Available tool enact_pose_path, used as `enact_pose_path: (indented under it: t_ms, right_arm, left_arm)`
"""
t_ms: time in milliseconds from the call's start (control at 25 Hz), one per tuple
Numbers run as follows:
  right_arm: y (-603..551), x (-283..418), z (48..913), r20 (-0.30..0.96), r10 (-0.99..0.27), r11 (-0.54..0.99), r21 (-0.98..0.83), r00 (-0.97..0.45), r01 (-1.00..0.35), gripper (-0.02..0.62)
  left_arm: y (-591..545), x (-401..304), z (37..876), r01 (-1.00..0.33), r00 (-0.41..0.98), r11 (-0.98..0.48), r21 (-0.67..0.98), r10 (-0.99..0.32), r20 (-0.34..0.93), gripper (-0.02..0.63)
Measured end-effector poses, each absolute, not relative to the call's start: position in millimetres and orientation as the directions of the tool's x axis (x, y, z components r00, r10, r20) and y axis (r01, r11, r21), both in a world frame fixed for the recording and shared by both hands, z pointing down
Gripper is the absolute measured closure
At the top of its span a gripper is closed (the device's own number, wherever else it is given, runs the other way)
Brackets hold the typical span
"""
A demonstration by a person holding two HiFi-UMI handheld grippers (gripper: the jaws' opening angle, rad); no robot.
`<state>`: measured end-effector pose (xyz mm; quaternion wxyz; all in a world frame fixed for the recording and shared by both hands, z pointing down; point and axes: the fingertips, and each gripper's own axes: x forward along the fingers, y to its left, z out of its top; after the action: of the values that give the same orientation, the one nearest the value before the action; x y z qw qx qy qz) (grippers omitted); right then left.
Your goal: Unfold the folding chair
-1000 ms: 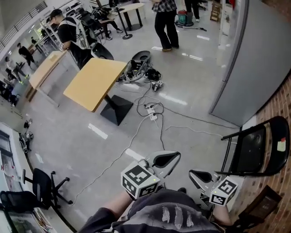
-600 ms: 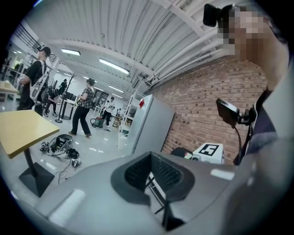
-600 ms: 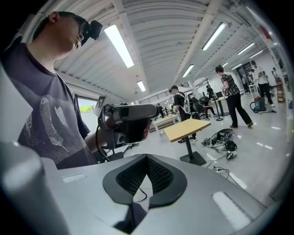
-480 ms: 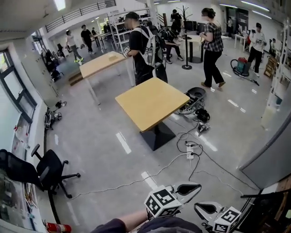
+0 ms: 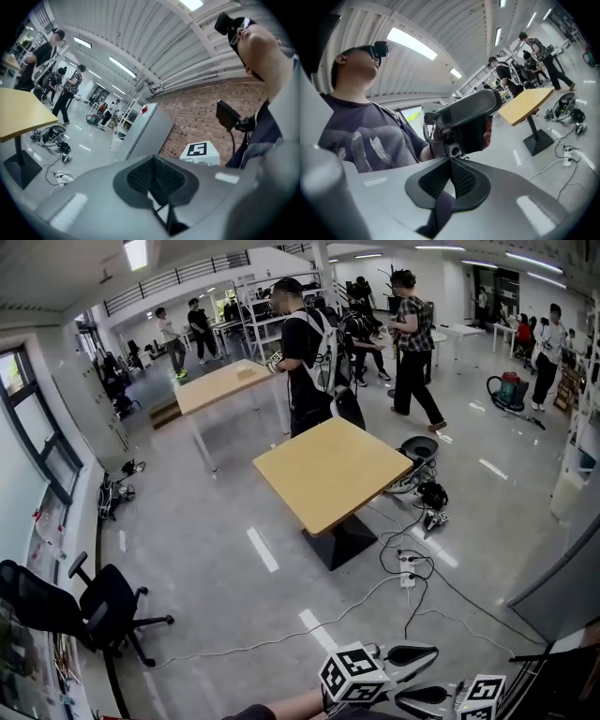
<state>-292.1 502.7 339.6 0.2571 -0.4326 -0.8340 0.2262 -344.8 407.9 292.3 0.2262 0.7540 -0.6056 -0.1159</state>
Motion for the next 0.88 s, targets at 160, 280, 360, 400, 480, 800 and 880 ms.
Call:
enact_pose_path:
  t_ms: [160,280,360,400,480,800,880]
  right_arm:
    - [522.0,-283.4,324.2,0.194,0.88,0.449,-0.634,-0.434,0.629,0.595]
    - [513.7,-278.3,327.4,0.172,0.87,0.452,-0.653,-0.462,0.608,0.595]
    - [499.0,-278.7,328.6,0.151,0.856,0.461,-0.655,-0.494,0.599,0.595]
    - [491.2,-278.8,327.5,0.142,0.852,0.464,-0.649,-0.503,0.603,0.595]
    - [477.7,-273.9,325.0,0.127,0.854,0.461,-0.634,-0.505,0.621,0.595]
    - [443.8,-219.7,299.1,0.067,0.874,0.417,-0.61,-0.481,0.674,0.595]
    - [431.2,-202.9,295.4,0.058,0.879,0.407,-0.606,-0.473,0.683,0.595]
  left_arm:
    - [404.5,-336.5,279.5,-0.833,0.301,-0.225,0.505,-0.951,0.074,0.603]
    - [393.8,-327.0,278.7,-0.826,0.32,-0.24,0.511,-0.944,0.074,0.604]
    - [383.5,-322.7,280.3,-0.828,0.322,-0.239,0.507,-0.943,0.081,0.604]
    - [377.2,-321.1,280.7,-0.839,0.314,-0.233,0.491,-0.945,0.088,0.603]
    - [364.6,-314.0,280.2,-0.868,0.29,-0.215,0.448,-0.951,0.106,0.604]
    - [317.6,-244.3,266.3,-0.851,0.376,-0.288,0.439,-0.918,0.126,0.604]
    - [300.8,-224.3,266.2,-0.817,0.426,-0.323,0.478,-0.896,0.123,0.603]
